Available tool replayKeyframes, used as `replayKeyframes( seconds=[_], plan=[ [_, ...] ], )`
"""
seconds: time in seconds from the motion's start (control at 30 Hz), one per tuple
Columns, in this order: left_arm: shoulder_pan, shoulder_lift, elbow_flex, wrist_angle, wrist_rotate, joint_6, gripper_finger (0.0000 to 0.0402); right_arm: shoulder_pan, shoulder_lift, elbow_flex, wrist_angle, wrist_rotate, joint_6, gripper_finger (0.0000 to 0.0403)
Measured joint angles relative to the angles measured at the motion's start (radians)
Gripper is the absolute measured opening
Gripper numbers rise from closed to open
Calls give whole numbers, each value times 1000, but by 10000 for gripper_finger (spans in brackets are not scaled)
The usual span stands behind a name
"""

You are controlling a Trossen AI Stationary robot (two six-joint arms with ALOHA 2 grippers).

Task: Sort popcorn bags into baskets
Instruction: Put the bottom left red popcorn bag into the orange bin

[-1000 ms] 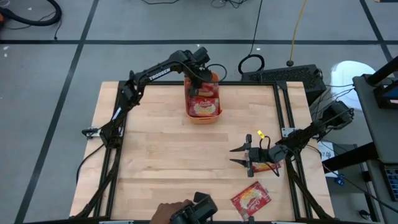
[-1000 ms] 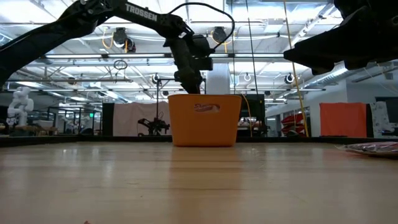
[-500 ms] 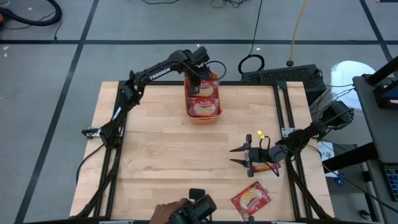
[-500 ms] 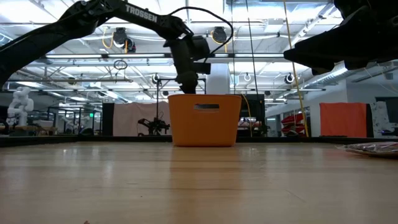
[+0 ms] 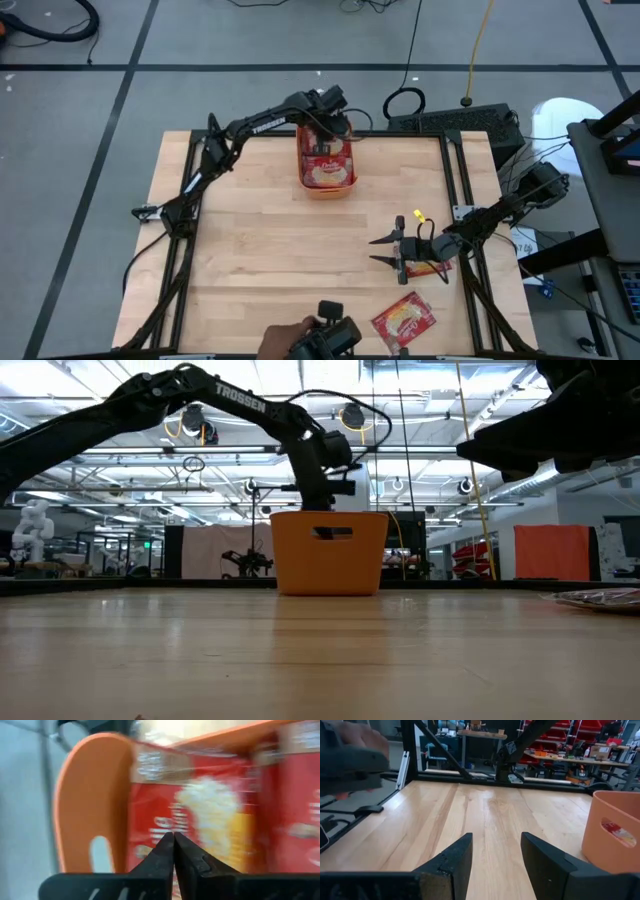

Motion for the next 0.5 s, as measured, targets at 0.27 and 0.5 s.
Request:
replayKeyframes(
  seconds=[0.27,0.5],
  plan=[
    [-4,48,0,-31,-145,-71,6,0,0,0,-12,0,6,160],
    [-2,36,0,-45,-122,-130,14,0,0,0,-16,0,3,160]
  ],
)
